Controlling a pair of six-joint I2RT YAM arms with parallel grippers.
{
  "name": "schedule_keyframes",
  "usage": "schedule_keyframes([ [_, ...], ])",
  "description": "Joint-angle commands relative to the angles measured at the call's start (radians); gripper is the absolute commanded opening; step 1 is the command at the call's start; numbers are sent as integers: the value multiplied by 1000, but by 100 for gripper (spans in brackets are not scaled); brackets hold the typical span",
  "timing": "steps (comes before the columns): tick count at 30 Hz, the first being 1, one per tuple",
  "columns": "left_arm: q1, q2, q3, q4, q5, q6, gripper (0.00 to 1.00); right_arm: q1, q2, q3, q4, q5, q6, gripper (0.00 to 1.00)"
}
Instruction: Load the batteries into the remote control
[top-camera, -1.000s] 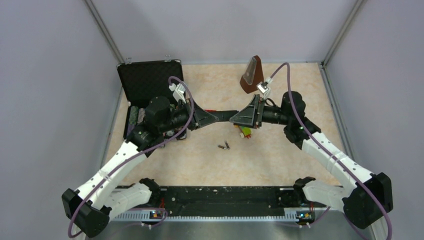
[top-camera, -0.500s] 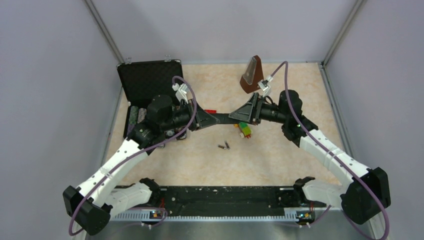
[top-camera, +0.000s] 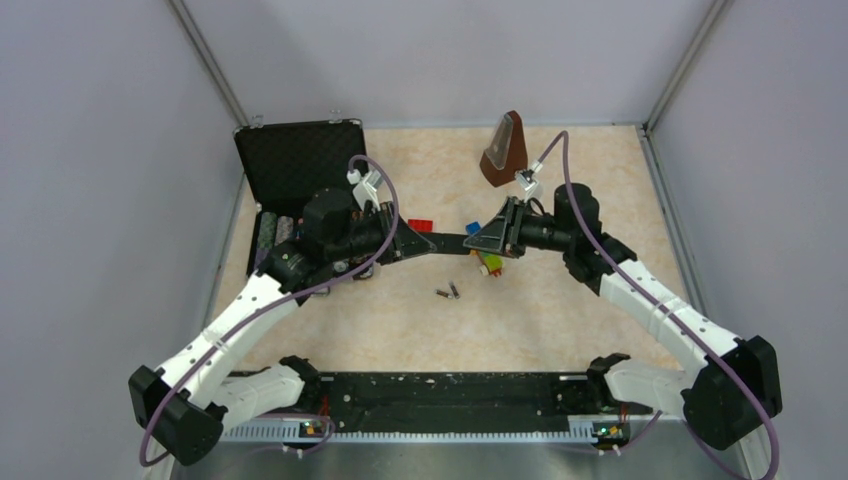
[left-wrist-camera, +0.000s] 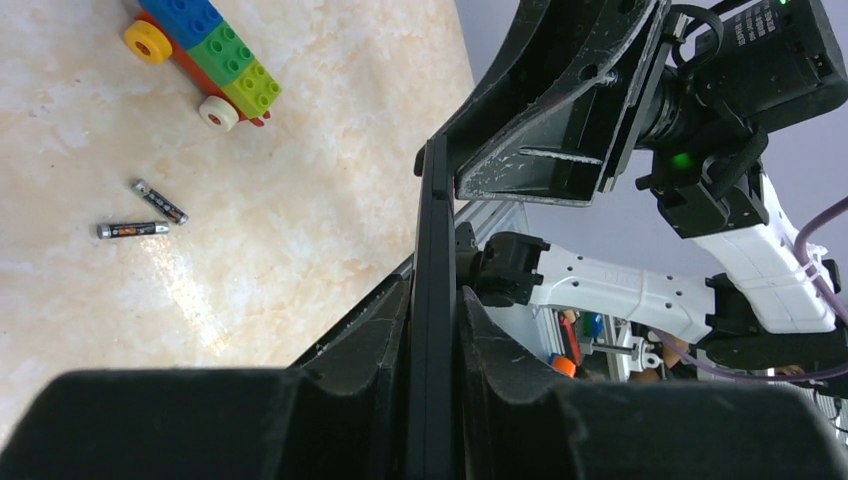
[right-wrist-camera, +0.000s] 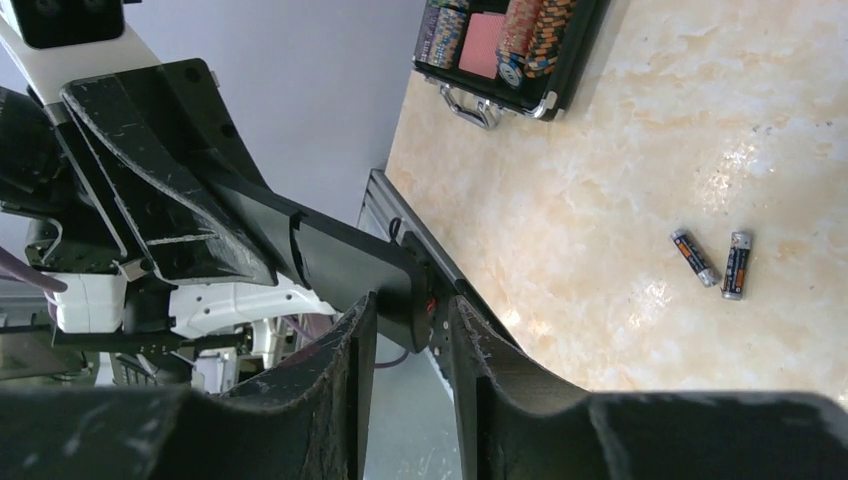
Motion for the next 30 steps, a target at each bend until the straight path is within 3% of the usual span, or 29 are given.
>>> schedule_keyframes([
  [1, 0, 8, 53, 17, -27, 59, 0, -11, -23, 41, -6, 0, -12, 31],
  [6, 0, 25, 30, 29, -23, 65, 0, -11, -14, 35, 66, -27, 27, 31],
  [10, 0, 33, 24, 33, -20, 63, 0, -11, -14, 32, 43, -4, 7, 66],
  [15, 1, 33, 25, 48, -10, 49, 0, -11, 8, 7, 63, -9, -29, 82],
  [21, 1, 38, 24, 92, 36, 3, 0, 6, 37, -26, 194, -64, -22, 87],
  [26, 1, 39, 24, 124, 65, -27, 0, 21, 66, -17, 195, -65, -33, 87],
  [30, 0, 40, 32, 106, 71, -9, 0, 22, 79, -28, 183, -37, -20, 68],
])
